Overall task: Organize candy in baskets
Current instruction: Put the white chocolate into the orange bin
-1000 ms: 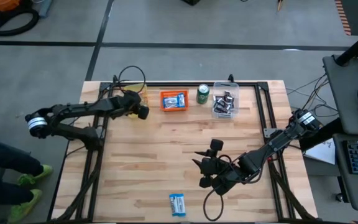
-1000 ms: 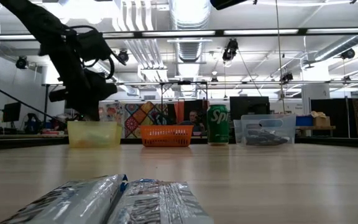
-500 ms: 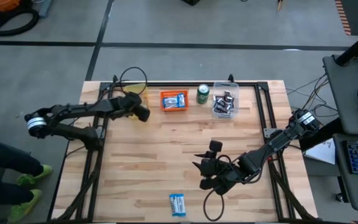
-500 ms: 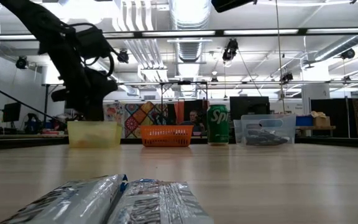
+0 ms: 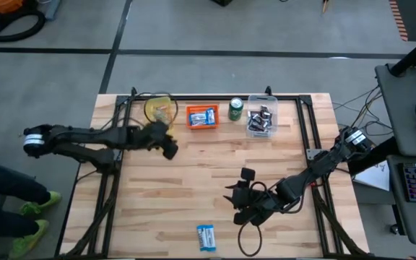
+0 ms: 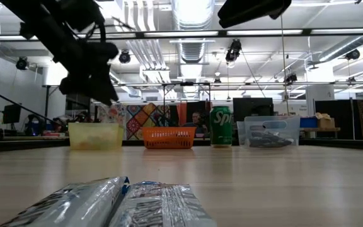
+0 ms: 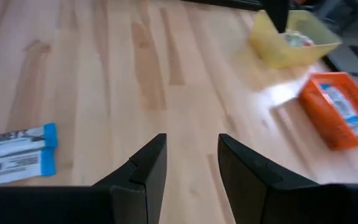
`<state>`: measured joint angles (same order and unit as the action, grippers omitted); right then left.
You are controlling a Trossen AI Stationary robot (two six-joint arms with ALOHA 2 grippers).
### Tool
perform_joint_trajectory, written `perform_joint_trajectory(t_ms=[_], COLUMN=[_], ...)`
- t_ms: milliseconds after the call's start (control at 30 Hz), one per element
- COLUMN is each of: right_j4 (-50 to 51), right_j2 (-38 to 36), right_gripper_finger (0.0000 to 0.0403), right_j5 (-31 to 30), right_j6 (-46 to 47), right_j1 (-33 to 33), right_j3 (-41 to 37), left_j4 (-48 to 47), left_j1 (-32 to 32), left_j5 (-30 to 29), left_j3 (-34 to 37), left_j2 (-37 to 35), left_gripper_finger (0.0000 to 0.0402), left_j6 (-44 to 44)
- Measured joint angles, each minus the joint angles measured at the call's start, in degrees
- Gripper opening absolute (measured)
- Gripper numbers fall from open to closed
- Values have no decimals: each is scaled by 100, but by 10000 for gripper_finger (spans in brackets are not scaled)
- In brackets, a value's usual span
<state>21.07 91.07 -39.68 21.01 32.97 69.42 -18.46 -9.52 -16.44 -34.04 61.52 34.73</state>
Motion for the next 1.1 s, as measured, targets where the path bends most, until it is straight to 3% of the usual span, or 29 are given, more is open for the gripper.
perform_joint_trajectory(t_ms=[200, 367, 500, 767, 1100], right_j4=[-1547, -3067, -4101, -5094, -5314], right_j2=[2, 2, 2, 313, 1337], right_gripper_finger=[132, 132, 132, 132, 132], right_j5=[815, 1424, 1623, 1657, 1956], right_j6=[-324, -471, -519, -631, -995], right_j1=[0, 0, 2, 20, 34], right_j3=[-737, -1413, -1876, -2162, -1667], left_j4=[852, 1885, 2895, 4854, 5873], left_j1=[1660, 2949, 3713, 4432, 4930], left_j5=[-513, -1348, -1843, -2058, -1592], left_j3=[0, 0, 0, 0, 0], left_j2=[164, 479, 902, 2233, 3710], left_gripper_finger=[127, 127, 127, 127, 127], left_j6=[201, 171, -69, -397, -601])
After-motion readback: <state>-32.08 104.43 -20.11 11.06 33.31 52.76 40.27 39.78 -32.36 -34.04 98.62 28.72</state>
